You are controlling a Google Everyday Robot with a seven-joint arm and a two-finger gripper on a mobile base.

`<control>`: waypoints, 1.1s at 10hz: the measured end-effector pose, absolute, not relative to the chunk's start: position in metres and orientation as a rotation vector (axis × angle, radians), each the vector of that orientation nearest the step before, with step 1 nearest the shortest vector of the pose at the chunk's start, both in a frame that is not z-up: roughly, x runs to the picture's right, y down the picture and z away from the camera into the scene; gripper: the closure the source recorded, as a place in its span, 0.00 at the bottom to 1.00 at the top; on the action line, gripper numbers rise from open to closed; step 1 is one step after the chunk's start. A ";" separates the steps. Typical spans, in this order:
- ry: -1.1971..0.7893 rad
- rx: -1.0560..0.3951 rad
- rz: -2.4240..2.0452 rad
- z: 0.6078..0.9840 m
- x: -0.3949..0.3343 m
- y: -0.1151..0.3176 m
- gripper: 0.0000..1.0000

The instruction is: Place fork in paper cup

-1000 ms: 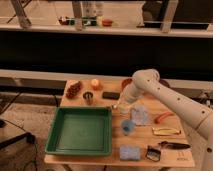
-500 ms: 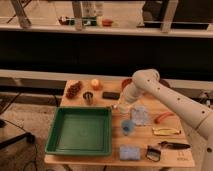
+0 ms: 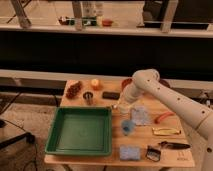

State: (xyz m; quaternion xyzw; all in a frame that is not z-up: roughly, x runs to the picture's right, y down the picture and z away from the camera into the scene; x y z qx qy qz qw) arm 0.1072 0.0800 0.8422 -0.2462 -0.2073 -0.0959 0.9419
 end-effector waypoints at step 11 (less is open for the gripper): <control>-0.423 -0.502 -0.196 0.842 0.107 0.080 0.56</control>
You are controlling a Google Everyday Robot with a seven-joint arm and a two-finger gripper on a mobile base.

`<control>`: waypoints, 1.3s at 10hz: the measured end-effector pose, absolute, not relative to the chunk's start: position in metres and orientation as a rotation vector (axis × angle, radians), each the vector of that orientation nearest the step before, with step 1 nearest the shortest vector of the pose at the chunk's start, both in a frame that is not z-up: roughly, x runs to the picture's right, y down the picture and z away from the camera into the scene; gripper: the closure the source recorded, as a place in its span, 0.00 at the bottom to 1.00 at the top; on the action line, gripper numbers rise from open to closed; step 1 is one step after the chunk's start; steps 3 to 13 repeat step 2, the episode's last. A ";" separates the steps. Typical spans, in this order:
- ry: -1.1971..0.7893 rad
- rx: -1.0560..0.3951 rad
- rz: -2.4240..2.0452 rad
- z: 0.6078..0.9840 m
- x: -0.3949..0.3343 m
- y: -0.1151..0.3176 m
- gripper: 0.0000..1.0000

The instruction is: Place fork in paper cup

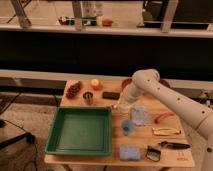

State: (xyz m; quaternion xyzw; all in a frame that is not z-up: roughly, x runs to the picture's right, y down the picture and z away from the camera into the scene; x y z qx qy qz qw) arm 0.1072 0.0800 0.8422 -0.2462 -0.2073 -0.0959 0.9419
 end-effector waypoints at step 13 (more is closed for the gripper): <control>-0.423 -0.502 -0.196 0.842 0.107 0.080 0.34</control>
